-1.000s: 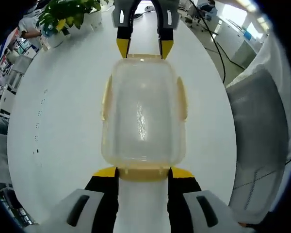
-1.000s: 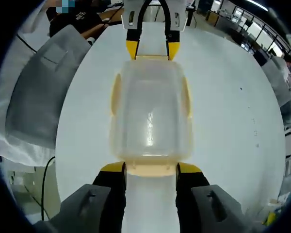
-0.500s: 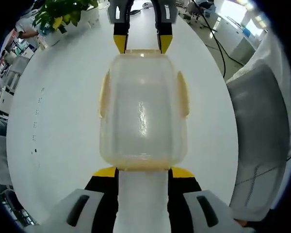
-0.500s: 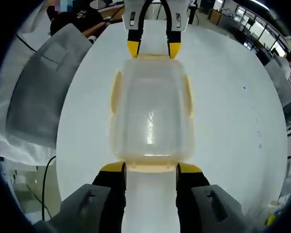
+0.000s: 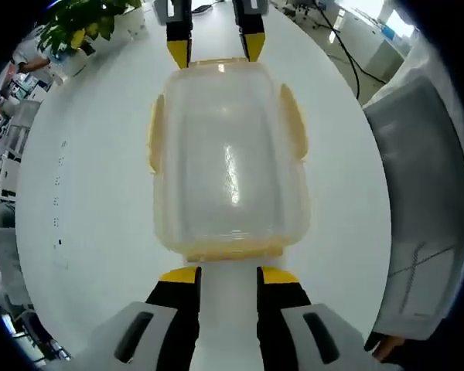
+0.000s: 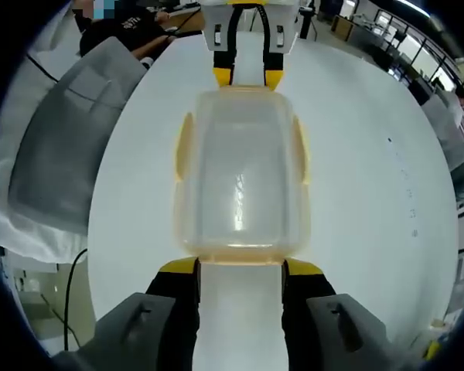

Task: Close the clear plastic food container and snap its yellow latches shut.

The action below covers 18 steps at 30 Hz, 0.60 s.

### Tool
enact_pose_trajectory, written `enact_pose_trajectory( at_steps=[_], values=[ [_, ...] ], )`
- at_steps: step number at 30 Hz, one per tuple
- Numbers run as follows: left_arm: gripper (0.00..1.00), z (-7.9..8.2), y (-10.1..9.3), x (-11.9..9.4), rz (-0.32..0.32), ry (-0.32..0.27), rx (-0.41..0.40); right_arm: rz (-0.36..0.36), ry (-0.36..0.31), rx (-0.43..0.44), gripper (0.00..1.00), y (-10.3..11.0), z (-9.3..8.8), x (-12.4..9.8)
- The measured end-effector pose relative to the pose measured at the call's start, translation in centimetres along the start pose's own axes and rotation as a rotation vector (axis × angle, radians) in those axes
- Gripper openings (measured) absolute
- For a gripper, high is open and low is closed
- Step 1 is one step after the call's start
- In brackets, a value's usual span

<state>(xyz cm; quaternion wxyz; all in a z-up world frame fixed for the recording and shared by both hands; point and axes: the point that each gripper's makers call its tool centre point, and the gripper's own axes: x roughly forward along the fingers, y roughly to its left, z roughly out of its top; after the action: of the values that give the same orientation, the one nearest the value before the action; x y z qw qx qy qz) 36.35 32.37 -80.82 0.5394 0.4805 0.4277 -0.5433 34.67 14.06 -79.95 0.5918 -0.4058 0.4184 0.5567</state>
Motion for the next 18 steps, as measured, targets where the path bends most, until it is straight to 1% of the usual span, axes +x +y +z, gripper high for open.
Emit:
enact_pose_trajectory(
  at_steps=[1,2,3,4,5,6,7,8,9,10,11,12,13,14,15,16,17,18],
  values=[
    [0.29,0.0,-0.1,-0.1,-0.010,-0.018,-0.062,-0.009,0.018,0.003,0.38,-0.1,-0.5,0.1],
    [0.33,0.0,0.0,-0.2,-0.010,-0.021,-0.076,-0.005,0.034,0.000,0.37,0.0,-1.1,0.3],
    [0.35,-0.4,0.4,-0.4,0.004,-0.021,-0.089,-0.003,0.040,0.007,0.38,0.0,-1.5,0.5],
    [0.36,-0.6,0.5,-0.6,0.014,-0.019,-0.087,-0.004,0.049,0.048,0.38,0.0,-2.0,0.5],
    [0.37,-0.9,0.7,-0.7,0.022,-0.019,-0.095,-0.002,0.049,0.068,0.38,0.1,-2.2,0.5],
    [0.38,-1.5,0.8,-1.0,0.026,-0.011,-0.133,0.001,0.045,0.080,0.38,0.1,-2.3,0.4],
    [0.39,-1.8,0.7,-1.2,0.025,-0.009,-0.174,-0.004,0.045,0.112,0.39,0.0,-2.6,0.3],
    [0.41,-2.2,0.9,-1.5,0.022,-0.013,-0.237,-0.023,0.052,0.142,0.39,-0.3,-2.9,0.2],
    [0.41,-2.4,0.8,-1.7,0.009,-0.014,-0.294,-0.063,0.072,0.173,0.41,-1.0,-3.6,-0.1],
    [0.41,-2.4,0.7,-2.1,-0.008,-0.037,-0.404,-0.074,0.076,0.179,0.42,-1.2,-3.8,-0.2],
    [0.40,-2.3,0.8,-2.3,-0.011,-0.058,-0.466,-0.097,0.080,0.196,0.43,-1.6,-4.1,-0.5],
    [0.40,-2.1,1.0,-2.7,-0.018,-0.092,-0.530,-0.109,0.082,0.220,0.42,-1.8,-4.4,-0.7],
    [0.41,-2.0,1.0,-2.9,-0.028,-0.105,-0.571,-0.114,0.082,0.256,0.41,-1.9,-4.6,-1.1],
    [0.41,-2.0,0.9,-3.3,-0.040,-0.112,-0.653,-0.114,0.089,0.297,0.40,-1.9,-5.0,-1.4],
    [0.40,-2.0,1.2,-3.6,-0.034,-0.125,-0.714,-0.100,0.091,0.356,0.40,-1.6,-5.2,-1.7],
    [0.38,-1.9,1.5,-3.8,-0.025,-0.141,-0.762,-0.085,0.093,0.381,0.41,-1.5,-5.4,-1.9],
    [0.36,-1.4,1.7,-4.0,-0.034,-0.186,-0.816,-0.068,0.095,0.415,0.42,-1.2,-5.6,-2.2],
    [0.35,-0.5,1.5,-4.1,-0.066,-0.241,-0.845,-0.066,0.080,0.428,0.43,-1.2,-5.5,-2.4]
  ],
)
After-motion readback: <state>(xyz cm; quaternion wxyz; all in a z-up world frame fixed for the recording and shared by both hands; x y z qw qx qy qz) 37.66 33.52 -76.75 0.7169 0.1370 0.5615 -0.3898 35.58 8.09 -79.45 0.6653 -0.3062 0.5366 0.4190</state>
